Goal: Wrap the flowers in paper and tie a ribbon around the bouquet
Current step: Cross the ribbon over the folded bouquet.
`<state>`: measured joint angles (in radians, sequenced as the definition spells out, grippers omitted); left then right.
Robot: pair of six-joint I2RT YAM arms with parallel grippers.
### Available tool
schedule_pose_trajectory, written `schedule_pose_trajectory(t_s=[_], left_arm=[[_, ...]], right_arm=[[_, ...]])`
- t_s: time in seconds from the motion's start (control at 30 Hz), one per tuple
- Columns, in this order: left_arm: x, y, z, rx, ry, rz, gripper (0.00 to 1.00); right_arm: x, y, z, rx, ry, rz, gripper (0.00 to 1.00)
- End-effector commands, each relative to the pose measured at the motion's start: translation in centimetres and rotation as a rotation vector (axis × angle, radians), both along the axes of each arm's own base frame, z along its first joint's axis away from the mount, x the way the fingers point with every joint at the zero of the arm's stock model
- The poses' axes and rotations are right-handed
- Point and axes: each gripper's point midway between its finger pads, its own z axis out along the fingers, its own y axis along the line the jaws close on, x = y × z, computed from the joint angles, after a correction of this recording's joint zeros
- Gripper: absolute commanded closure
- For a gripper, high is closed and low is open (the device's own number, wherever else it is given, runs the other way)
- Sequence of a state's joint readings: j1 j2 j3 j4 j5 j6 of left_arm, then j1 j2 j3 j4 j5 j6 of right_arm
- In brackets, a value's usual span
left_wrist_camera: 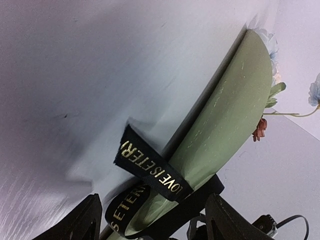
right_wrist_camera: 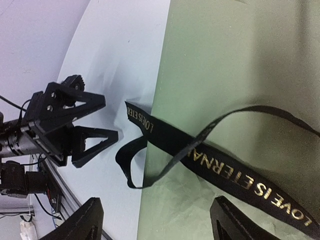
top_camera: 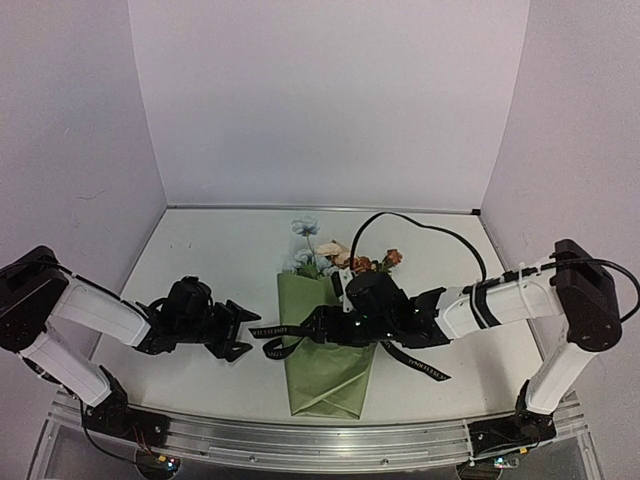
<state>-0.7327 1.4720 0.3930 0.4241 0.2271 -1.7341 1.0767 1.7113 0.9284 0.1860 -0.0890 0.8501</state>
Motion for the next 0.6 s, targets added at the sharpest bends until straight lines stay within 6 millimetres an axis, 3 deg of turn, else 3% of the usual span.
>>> schedule_pose_trajectory(t_s=[0.0,0.3,0.43,0.57], left_arm=[[1.7,-1.7,0.5,-0.029,-0.014,0.024,0.26],[2.4,-2.8,-1.5,0.008,0.023,0.022,0.30],[2.8,-2.8,-2.1,0.033,0.021,0.026,0.42],[3.2,-2.3,-2.4,0.061,-0.001,0.032,0.59]], right_arm=[[-1.0,-2.4,1.5,-0.038,-0.022,-0.007,0.22],[-2.0,-8.5,1.6,-0.196,-0.096,-0.036,0.17],[-2.1,-11.1,1.6,-0.256,-0.131,-0.067,0.17],[-2.2,-13.8,1.4,-0.311,-0.161,-0.099,0.15]])
